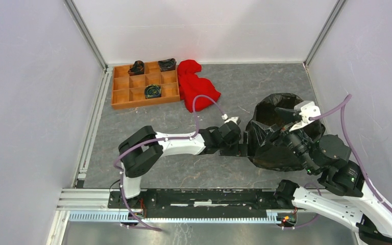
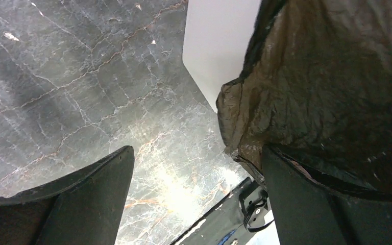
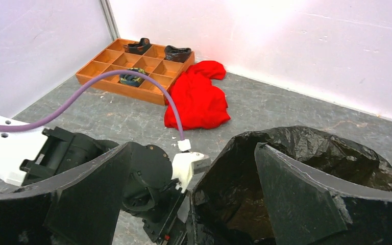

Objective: Put the trash bags into the trash bin

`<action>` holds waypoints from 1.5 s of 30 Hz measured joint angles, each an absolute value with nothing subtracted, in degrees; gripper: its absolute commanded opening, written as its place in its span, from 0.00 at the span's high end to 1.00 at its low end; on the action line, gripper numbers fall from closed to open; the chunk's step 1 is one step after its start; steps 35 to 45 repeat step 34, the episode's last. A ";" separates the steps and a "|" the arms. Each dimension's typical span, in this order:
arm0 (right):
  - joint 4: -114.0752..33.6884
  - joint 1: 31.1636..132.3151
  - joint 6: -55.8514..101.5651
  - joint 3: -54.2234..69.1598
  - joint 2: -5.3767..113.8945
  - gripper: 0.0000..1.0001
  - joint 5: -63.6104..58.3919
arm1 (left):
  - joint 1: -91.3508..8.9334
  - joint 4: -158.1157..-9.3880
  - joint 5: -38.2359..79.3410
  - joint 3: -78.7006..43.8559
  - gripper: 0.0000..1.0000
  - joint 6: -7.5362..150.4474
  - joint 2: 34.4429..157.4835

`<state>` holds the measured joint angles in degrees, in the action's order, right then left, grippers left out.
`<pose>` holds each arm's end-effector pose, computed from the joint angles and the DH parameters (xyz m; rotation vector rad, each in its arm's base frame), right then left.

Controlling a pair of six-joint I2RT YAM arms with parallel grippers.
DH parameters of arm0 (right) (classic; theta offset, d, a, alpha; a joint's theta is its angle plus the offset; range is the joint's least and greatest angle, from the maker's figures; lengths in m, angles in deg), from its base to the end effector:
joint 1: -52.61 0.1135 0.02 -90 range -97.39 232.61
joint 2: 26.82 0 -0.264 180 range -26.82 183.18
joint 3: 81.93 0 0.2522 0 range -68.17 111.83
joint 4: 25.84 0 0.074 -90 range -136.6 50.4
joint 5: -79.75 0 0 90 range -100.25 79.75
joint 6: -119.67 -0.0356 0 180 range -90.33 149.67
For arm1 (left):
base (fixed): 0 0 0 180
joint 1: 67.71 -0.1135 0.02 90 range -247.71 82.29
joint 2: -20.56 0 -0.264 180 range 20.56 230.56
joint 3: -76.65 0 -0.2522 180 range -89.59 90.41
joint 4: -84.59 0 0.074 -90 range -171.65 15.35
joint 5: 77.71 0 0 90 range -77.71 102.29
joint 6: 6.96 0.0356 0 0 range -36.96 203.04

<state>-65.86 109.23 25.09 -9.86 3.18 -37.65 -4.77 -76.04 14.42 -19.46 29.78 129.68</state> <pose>0.0600 0.0612 0.4183 -0.3198 1.5255 0.4802 0.1865 -0.3681 0.1785 0.2389 2.5823 -0.9464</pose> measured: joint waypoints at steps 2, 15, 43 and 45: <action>-66.34 109.25 25.25 -9.69 2.87 0.02 -38.24 | -4.22 -75.41 13.81 -19.14 0.00 29.80 129.26; -66.76 109.25 27.17 -5.99 5.93 0.02 -41.58 | -6.24 -60.72 -4.24 -36.07 0.00 30.76 83.25; -68.79 109.25 29.20 6.42 11.18 0.02 -48.27 | -6.24 -42.36 -24.29 8.71 0.00 60.03 70.53; -68.79 109.25 29.20 6.42 11.18 0.02 -48.27 | -6.24 -42.36 -24.29 8.71 0.00 60.03 70.53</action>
